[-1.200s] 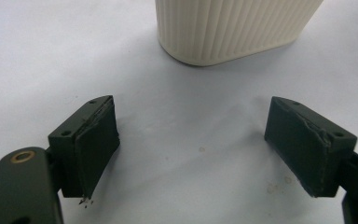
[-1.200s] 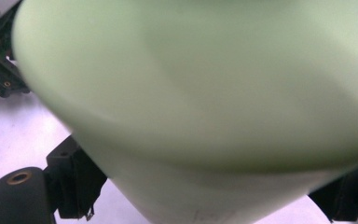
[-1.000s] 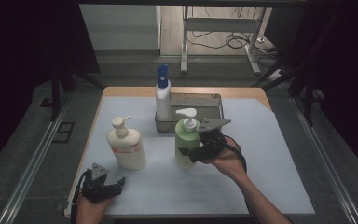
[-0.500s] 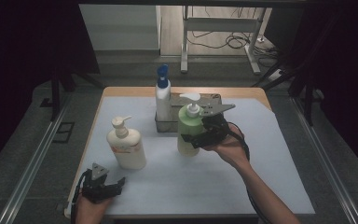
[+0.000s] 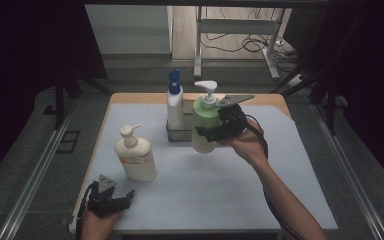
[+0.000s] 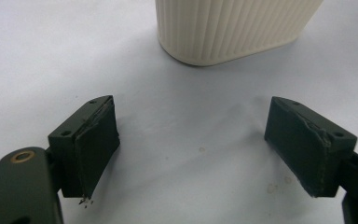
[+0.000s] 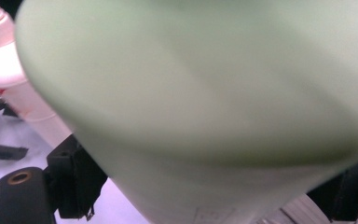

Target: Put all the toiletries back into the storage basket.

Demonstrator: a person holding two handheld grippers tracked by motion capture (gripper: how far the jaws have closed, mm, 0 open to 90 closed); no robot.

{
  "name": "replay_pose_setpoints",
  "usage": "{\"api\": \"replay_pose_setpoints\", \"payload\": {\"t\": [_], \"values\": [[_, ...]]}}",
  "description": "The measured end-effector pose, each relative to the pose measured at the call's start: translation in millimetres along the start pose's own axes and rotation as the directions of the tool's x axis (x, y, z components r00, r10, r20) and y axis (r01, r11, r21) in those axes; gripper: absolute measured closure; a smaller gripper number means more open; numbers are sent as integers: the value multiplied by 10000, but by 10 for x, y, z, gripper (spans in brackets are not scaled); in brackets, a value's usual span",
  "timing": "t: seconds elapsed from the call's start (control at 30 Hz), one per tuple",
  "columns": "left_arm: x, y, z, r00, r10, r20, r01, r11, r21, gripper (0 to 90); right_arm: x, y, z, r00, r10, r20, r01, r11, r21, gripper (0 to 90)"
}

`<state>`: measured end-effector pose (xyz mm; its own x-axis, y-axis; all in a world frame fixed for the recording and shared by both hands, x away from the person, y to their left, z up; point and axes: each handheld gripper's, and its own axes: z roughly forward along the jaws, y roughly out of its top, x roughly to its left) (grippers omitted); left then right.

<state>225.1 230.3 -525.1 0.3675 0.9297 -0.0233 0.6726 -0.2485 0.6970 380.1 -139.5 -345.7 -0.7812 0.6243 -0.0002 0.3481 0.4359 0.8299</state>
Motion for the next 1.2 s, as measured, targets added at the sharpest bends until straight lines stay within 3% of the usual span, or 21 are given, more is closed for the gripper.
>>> {"api": "replay_pose_setpoints", "payload": {"t": [0.5, 1.2], "values": [[2, 0, -2, 10000, 6, 1, -6, 10000, 16, 169, -226, 195, 131, 9980, 310, 545, -314, 9995, 75, 128], [1, 0, -2, 10000, -34, 22, 34, 10000, 24, 169, -430, 378, 389, 9916, 650, 1116, -648, 9979, -59, 128]]}}
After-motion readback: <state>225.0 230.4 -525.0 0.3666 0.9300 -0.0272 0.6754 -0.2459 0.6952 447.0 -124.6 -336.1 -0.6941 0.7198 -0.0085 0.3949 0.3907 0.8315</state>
